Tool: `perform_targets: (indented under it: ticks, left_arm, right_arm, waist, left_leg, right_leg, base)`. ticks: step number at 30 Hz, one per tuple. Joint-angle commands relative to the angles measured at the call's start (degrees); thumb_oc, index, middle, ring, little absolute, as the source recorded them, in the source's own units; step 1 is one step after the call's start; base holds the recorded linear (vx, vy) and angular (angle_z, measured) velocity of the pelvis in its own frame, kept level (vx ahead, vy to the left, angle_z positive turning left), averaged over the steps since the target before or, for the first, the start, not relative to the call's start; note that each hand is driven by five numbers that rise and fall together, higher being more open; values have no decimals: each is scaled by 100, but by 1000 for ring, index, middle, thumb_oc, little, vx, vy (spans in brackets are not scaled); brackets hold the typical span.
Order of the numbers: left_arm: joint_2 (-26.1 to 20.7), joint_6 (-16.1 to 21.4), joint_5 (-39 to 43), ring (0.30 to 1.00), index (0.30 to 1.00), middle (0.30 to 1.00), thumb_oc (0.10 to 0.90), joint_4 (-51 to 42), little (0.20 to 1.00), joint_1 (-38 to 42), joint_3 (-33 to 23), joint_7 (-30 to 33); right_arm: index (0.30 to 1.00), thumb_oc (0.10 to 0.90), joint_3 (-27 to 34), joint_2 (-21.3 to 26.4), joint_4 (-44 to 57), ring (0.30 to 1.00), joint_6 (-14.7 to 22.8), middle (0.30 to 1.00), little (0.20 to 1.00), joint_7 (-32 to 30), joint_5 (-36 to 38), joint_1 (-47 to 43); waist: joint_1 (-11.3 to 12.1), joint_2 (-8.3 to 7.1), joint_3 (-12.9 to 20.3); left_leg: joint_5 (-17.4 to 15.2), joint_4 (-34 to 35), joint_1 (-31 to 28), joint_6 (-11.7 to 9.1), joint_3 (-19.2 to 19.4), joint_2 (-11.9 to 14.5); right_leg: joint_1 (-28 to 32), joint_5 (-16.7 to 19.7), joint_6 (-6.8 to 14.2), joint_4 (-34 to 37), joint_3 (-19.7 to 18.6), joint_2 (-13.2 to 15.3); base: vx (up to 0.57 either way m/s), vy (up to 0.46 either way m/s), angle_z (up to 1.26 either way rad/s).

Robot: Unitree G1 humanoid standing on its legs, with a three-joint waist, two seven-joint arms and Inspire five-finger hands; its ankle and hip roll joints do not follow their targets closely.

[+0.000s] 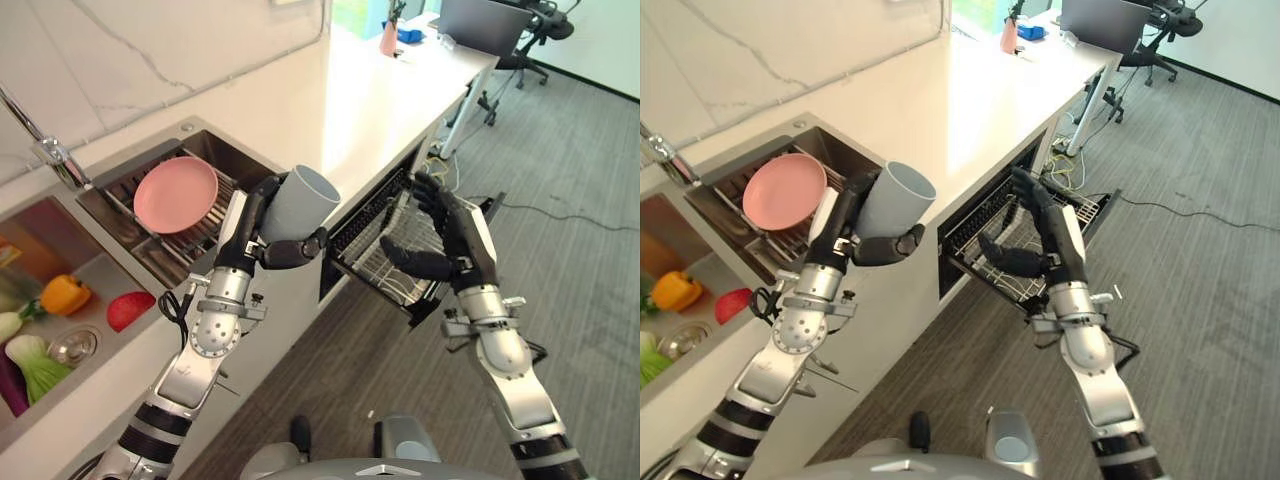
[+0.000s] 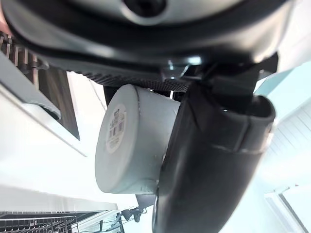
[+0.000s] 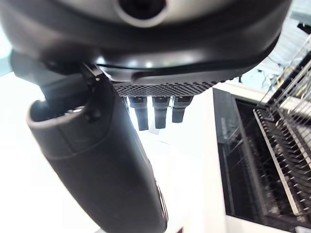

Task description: Place the dishes in the dishwasher.

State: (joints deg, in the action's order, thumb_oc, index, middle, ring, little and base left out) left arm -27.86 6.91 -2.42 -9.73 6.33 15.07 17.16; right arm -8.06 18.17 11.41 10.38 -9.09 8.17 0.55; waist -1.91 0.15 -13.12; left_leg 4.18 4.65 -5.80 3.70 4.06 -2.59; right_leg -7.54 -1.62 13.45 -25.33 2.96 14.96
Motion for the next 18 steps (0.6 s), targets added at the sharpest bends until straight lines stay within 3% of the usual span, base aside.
perform_targets:
  ticks: [1,2,3,4,5,6,10,18]
  left_arm:
    - [71,501,-388,300,300,300,400,-596,300,487,-339,409]
    - [83,461,-489,300,300,300,400,-525,300,545,-260,478]
    - [83,461,-489,300,300,300,400,-525,300,545,-260,478]
    - [92,432,-695,300,300,300,400,-538,300,523,-268,504]
    - [114,423,-972,300,300,300,400,-512,300,478,-294,595]
    - [115,435,-1028,300,300,300,400,-515,300,462,-329,639]
    - [206,347,-1214,300,300,300,400,-403,300,456,-283,782]
    - [306,177,-1588,300,300,300,400,124,300,989,108,963]
  right_arm:
    - [900,800,217,95,389,900,703,900,900,-179,393,-482]
    - [900,800,231,27,369,900,762,900,900,-168,681,-436]
    - [900,800,231,27,369,900,762,900,900,-168,681,-436]
    - [900,800,260,-36,464,900,781,900,900,-126,944,-345]
    - [900,800,187,-122,486,900,838,900,900,-122,1101,-408]
    - [900,800,124,-127,500,900,837,900,900,-146,1150,-482]
    - [900,800,-77,-214,557,900,850,900,900,-11,1959,-518]
    - [900,800,-432,-228,746,900,842,900,900,292,2958,-605]
  waist:
    - [62,54,468]
    - [22,-12,490]
    - [22,-12,490]
    - [54,-83,566]
    - [142,-179,712]
    - [155,-186,788]
    - [175,-154,864]
    - [50,-66,803]
  left_leg:
    - [-456,35,-116,-592,-166,454]
    - [-435,35,-97,-623,-237,433]
    - [-435,35,-97,-623,-237,433]
    - [-455,35,-127,-639,-209,415]
    - [-526,35,-181,-705,-67,434]
    - [-531,35,-196,-743,-5,501]
    - [-499,35,-362,-913,147,850]
    - [-311,35,-376,-1140,103,1170]
  right_leg:
    - [616,433,-303,1653,205,-48]
    - [653,611,-304,2057,-46,17]
    - [653,611,-304,2057,-46,17]
    - [873,628,-221,2343,1,48]
    - [1019,888,-58,2842,168,65]
    - [1091,844,-36,3024,163,6]
    - [1223,603,-150,3033,139,-272]
    - [1405,394,-338,3033,295,-554]
  base:
    - [121,-195,4]
    - [91,-125,13]
    - [82,-101,11]
    - [131,-164,12]
    - [170,-246,33]
    - [154,-263,25]
    - [90,-179,-56]
    - [27,-125,-5]
